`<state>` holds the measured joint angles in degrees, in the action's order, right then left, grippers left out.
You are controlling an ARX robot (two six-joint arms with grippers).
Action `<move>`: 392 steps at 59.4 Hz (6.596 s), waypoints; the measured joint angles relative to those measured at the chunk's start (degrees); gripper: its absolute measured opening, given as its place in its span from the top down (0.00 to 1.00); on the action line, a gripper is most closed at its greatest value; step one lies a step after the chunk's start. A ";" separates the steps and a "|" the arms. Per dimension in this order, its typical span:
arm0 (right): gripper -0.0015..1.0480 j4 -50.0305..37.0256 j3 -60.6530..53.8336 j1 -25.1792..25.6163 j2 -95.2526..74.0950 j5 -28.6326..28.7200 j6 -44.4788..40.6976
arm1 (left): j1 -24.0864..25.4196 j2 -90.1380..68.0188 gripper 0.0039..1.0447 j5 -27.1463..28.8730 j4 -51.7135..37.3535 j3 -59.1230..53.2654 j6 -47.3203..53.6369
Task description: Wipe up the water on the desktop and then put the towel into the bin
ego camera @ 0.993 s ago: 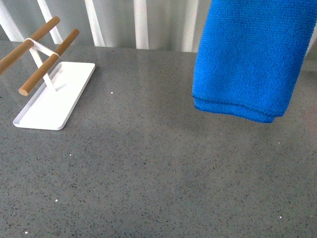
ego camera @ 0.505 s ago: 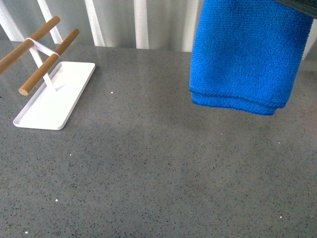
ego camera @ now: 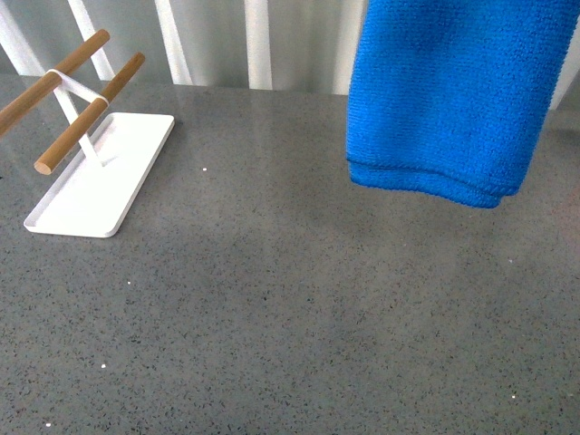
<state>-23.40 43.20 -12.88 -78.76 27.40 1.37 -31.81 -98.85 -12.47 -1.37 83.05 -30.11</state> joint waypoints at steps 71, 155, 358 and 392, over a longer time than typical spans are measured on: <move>0.96 3.65 -0.07 10.08 1.57 2.93 1.27 | 18.01 10.54 0.07 -3.02 1.22 -16.24 7.45; 0.96 20.00 0.31 15.65 2.64 -6.80 -8.07 | 31.80 82.71 0.97 12.46 -8.44 -76.89 29.68; 0.96 22.71 31.45 19.52 -51.63 -20.50 -11.06 | 31.80 98.66 0.06 12.48 1.44 -81.72 29.86; 0.96 23.82 33.48 -5.57 -52.68 -10.08 -8.66 | 31.80 98.66 0.06 12.48 1.44 -81.72 29.88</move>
<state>0.43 76.69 -18.46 -131.44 17.32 -7.29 -0.01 -0.19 0.01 0.08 1.32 -0.23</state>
